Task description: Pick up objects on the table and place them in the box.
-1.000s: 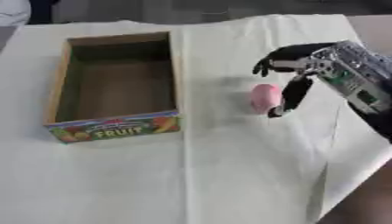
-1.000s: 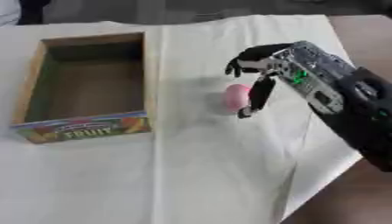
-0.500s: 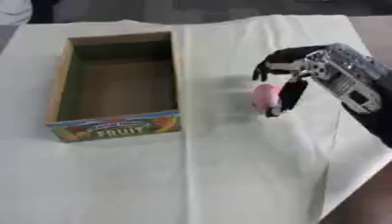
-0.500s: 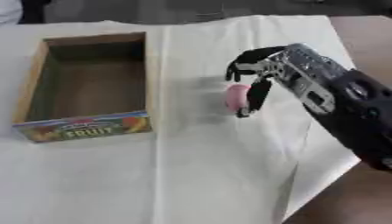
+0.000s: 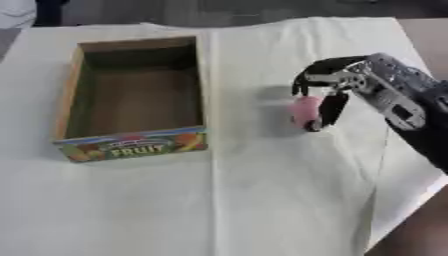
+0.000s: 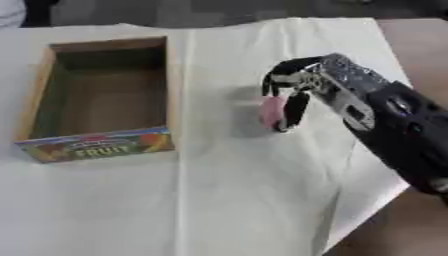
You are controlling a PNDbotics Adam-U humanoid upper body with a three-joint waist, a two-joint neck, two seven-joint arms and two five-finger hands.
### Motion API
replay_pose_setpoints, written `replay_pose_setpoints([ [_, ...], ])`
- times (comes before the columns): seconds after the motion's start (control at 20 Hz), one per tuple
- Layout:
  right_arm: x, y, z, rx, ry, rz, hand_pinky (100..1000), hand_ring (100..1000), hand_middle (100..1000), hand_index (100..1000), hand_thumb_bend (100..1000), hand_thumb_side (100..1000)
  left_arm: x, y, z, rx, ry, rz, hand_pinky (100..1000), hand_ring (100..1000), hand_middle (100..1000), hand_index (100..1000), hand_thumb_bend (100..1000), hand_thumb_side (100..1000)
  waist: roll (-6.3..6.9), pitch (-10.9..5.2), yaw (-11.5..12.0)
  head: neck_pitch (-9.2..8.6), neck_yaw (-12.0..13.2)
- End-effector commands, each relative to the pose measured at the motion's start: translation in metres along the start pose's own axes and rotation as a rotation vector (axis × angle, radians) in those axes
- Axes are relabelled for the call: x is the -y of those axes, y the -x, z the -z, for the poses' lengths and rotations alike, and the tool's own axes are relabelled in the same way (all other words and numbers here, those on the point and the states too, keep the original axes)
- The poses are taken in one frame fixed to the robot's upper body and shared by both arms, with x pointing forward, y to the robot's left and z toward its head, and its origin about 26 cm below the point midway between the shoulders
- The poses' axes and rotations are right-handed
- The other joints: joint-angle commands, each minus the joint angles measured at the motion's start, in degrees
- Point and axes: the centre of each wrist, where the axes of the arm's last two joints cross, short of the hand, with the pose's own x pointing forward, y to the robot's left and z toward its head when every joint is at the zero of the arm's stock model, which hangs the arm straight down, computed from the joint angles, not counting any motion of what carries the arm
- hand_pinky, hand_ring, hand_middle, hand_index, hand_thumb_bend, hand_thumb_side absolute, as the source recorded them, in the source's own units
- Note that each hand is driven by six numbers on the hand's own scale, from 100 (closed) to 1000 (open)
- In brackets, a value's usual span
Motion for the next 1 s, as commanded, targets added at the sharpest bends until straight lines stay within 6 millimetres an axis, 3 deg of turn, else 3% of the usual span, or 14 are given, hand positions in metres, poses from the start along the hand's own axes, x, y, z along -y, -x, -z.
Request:
replay_pose_setpoints([
  [0.05, 0.010, 0.006, -0.005, -0.025, 0.024, -0.005, 829, 900, 703, 823, 444, 121, 0.001, -0.006, 0.005, 0.029, 0.012, -0.002, 742, 628, 608, 825, 100, 617, -0.07, -0.89, 0.0, -0.72, 0.0],
  [0.3, 0.010, 0.006, -0.005, -0.022, 0.022, 0.001, 822, 888, 651, 717, 430, 107, 0.000, -0.006, 0.004, 0.028, 0.011, -0.002, 742, 628, 608, 825, 100, 618, -0.10, -0.91, 0.0, -0.73, 0.0],
  [0.55, 0.015, 0.004, -0.010, -0.015, 0.064, 0.022, 801, 850, 550, 545, 409, 100, 0.000, -0.006, 0.004, 0.028, 0.011, -0.002, 742, 628, 608, 825, 100, 617, -0.09, -0.93, -0.2, -0.69, 0.1],
  [0.8, 0.019, 0.003, -0.016, -0.009, 0.101, 0.049, 788, 828, 525, 507, 396, 100, 0.000, -0.006, 0.004, 0.027, 0.010, -0.002, 742, 628, 608, 824, 100, 618, -0.06, -1.07, -0.2, -0.78, 0.1],
  [1.0, 0.022, 0.000, -0.022, 0.011, 0.132, 0.068, 779, 819, 525, 493, 243, 100, 0.000, -0.006, 0.004, 0.026, 0.008, -0.002, 743, 628, 608, 824, 100, 617, 0.01, -1.16, -0.3, -0.85, 0.1],
])
